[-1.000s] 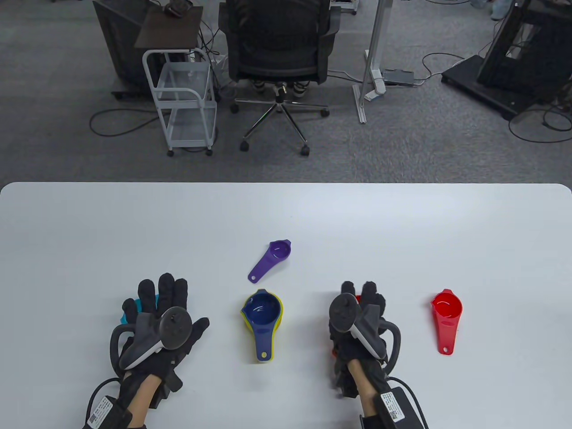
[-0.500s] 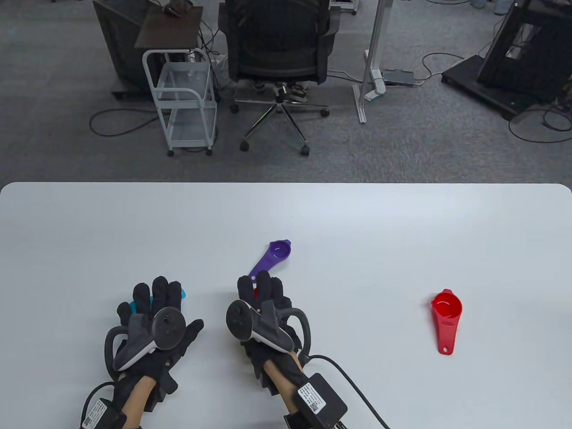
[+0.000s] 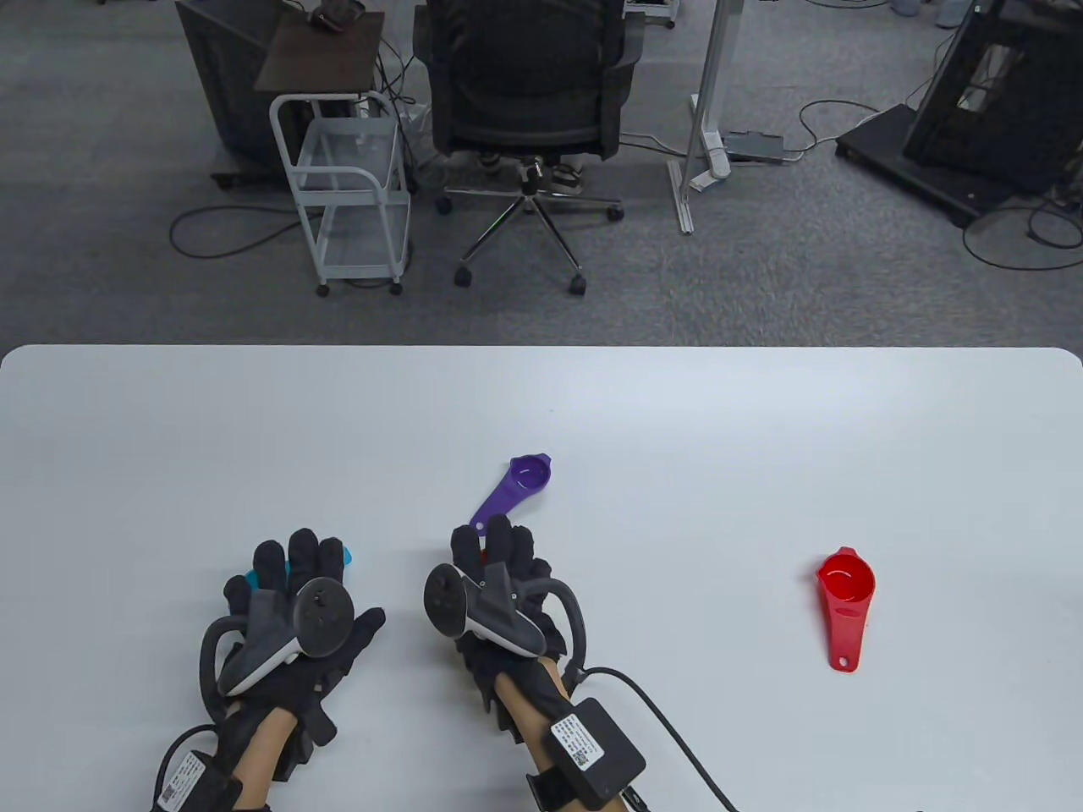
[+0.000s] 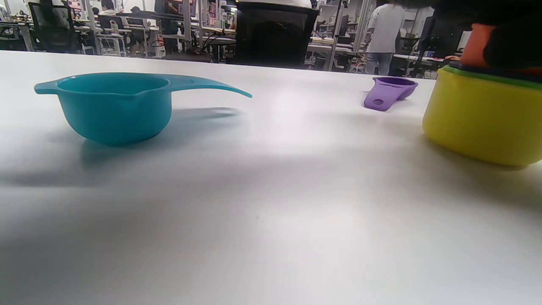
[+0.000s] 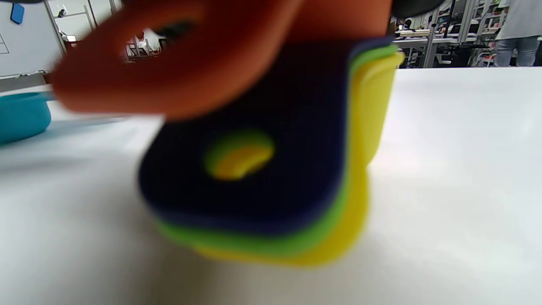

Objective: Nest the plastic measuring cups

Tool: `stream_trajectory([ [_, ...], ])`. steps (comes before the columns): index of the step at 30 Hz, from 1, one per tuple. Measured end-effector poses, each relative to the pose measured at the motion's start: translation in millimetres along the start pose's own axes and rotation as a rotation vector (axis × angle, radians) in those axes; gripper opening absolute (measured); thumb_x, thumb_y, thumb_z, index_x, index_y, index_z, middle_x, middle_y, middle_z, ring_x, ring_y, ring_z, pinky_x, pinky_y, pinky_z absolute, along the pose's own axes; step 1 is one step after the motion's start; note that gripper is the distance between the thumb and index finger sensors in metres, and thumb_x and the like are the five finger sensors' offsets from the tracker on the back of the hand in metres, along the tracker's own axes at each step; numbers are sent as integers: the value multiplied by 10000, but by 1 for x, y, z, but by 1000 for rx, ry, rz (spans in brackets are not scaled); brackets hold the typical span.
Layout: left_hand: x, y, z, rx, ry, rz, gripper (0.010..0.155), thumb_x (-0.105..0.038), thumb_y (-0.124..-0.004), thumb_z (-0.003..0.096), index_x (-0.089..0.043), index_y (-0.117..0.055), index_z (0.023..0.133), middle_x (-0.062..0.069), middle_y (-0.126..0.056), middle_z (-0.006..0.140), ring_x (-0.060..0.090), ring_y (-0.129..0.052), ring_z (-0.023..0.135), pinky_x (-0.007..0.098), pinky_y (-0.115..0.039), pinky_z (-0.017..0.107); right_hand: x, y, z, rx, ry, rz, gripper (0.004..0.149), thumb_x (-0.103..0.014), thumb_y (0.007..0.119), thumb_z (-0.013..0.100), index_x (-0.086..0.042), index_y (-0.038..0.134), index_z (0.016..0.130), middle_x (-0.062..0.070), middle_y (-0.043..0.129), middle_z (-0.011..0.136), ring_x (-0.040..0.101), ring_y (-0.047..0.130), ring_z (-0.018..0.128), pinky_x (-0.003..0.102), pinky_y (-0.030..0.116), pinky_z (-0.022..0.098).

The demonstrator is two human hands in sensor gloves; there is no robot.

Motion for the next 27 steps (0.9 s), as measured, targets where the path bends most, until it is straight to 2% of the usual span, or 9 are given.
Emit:
stream_trajectory([
  [16, 4, -4, 0, 57, 45, -11, 935, -671, -516, 539, -105, -112, 1164, 266, -62, 1201, 614, -61, 1023, 797, -127, 609, 2, 12, 1, -59, -9, -19, 714, -366, 609, 635, -89, 219, 1165, 442, 134, 1140, 664, 299, 987, 738, 421, 695],
  [22, 8, -3, 1, 60, 57, -18, 937, -671, -517, 537, -102, -111, 1162, 269, -61, 1199, 614, -62, 1023, 797, -129, 610, 6, 14, -1, -89, -5, -21, 759, -432, 573, 629, -83, 159, 1160, 452, 104, 1132, 677, 252, 979, 750, 395, 693],
  [24, 10, -2, 1, 57, 61, -21, 937, -671, -517, 537, -102, -111, 1162, 268, -60, 1199, 614, -61, 1023, 798, -128, 610, 11, 6, -4, -65, -2, -6, 813, -494, 542, 615, -82, 83, 1146, 462, 54, 1120, 684, 217, 973, 757, 370, 693],
  [27, 17, 3, 0, 43, 71, -15, 938, -672, -517, 536, -107, -107, 1162, 264, -57, 1200, 611, -58, 1026, 797, -126, 614, 25, -16, -17, 22, 1, 23, 833, -525, 522, 601, -88, 60, 1139, 452, 32, 1120, 677, 173, 974, 765, 323, 693],
])
Point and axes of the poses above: the tracker on the back of each hand, its own x axis roughly to the little-finger side, its own z axis roughly from the wrist to the fingertips, y = z × x, the point moved 4 cm from there along z, roughly from the wrist to the fingertips
